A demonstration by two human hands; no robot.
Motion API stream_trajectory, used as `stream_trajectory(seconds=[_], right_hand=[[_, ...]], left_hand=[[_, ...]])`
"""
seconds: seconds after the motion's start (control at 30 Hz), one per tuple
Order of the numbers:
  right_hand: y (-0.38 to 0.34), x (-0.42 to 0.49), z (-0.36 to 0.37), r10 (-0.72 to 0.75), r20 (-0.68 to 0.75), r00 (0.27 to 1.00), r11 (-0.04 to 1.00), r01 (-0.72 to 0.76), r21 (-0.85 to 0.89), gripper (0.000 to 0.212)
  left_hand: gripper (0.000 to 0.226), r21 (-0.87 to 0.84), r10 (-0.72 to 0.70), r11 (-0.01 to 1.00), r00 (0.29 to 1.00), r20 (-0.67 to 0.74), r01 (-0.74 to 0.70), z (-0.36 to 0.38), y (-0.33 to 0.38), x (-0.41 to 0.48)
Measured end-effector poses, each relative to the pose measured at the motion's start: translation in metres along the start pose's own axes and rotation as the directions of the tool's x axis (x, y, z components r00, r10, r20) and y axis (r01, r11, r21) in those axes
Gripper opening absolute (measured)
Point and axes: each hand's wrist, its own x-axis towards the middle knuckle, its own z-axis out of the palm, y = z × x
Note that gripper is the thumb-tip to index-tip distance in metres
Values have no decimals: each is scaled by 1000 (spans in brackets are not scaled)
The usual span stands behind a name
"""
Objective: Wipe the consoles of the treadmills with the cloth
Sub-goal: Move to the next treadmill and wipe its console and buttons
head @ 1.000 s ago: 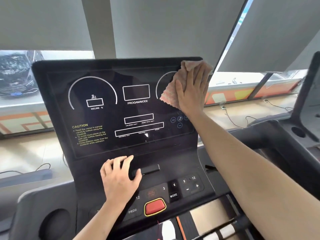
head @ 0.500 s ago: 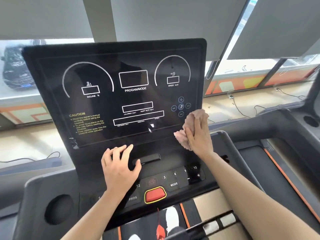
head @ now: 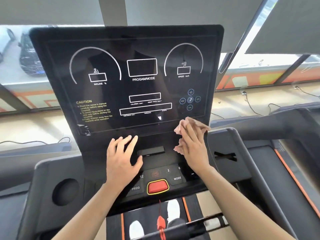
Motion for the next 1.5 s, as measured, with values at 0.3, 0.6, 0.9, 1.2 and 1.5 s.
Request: stream_trajectory(seconds=[0.3,0.6,0.9,1.2,1.5], right_hand=[[61,19,-39,-343,123,931,879,365,-308,70],[24,40,-5,-498,44,866,817,486,-310,63],[-20,45,22,-560,259,787,737,616,-278,57],[-60,79,28,-704,425,568,529,820,-220,64],[-130,91,46,-697,517,497,475,860,-187,65]], left_hand=[[68,-26,62,998,996,68,-60,-8,-11,-3],[74,-40,1,999,986,166,5,-14,-4,-9],[82,-7,-95,995,979,178,98,-27,-7,-26],[75,127,-426,902,899,104,413,-42,-33,-77],[95,107,-631,776,765,131,622,-60,-49,-127]])
